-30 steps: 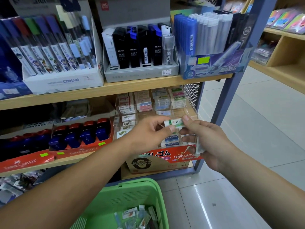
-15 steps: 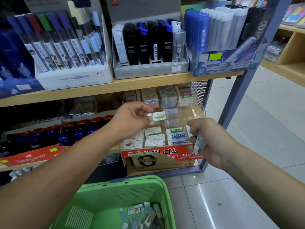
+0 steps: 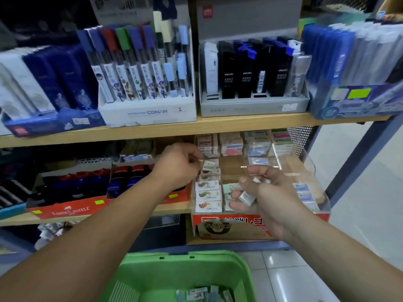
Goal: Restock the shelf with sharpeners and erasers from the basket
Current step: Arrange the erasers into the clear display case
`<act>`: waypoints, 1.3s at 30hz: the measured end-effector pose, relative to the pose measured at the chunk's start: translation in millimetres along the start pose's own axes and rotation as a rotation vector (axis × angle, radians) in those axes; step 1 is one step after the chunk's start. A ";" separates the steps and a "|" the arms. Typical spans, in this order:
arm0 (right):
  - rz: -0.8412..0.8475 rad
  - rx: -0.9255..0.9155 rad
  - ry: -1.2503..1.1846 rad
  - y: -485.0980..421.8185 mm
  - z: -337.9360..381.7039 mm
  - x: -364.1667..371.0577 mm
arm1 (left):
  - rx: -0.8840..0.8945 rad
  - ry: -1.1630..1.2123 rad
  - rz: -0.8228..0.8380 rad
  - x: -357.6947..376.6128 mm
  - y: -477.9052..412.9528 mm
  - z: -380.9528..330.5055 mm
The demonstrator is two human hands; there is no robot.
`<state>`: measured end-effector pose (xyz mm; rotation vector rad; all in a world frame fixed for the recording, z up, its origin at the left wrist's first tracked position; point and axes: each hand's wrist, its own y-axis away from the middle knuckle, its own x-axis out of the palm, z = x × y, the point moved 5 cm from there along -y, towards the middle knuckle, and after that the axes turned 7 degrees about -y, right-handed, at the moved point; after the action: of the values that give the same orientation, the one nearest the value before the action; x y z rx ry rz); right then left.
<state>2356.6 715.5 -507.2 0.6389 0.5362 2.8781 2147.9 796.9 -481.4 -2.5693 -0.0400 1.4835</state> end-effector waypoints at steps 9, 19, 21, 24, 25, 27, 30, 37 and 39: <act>-0.133 -0.110 0.010 -15.9 9.6 -21.7 | 0.019 0.100 0.026 10.9 -1.5 3.3; -0.170 -0.283 0.152 -15.0 18.5 -43.5 | 0.052 0.402 0.058 19.4 14.3 -26.4; -0.200 -0.338 0.184 -13.2 23.0 -48.5 | 0.062 0.406 0.051 18.6 14.5 -29.8; -0.252 -0.427 0.244 -7.4 36.6 -60.7 | 0.056 0.431 0.084 23.9 16.7 -36.7; -0.259 -0.453 0.236 -5.4 41.6 -65.0 | 0.056 0.443 0.088 25.2 19.0 -40.5; -0.286 -0.489 0.243 -1.2 52.4 -75.7 | 0.074 0.459 0.071 28.2 19.9 -49.5; -0.350 -0.536 0.271 4.7 68.0 -95.4 | 0.082 0.472 0.062 35.2 18.6 -67.5; -0.401 -0.552 0.224 8.4 75.3 -130.3 | 0.143 0.387 0.124 56.9 1.9 -114.0; -0.403 -0.546 0.217 9.0 75.2 -135.8 | 0.185 0.351 0.146 67.3 -13.5 -131.3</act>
<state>2510.7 701.3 -492.0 0.1148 -0.1043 2.5380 2295.8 799.6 -472.7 -2.6814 0.3208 0.9995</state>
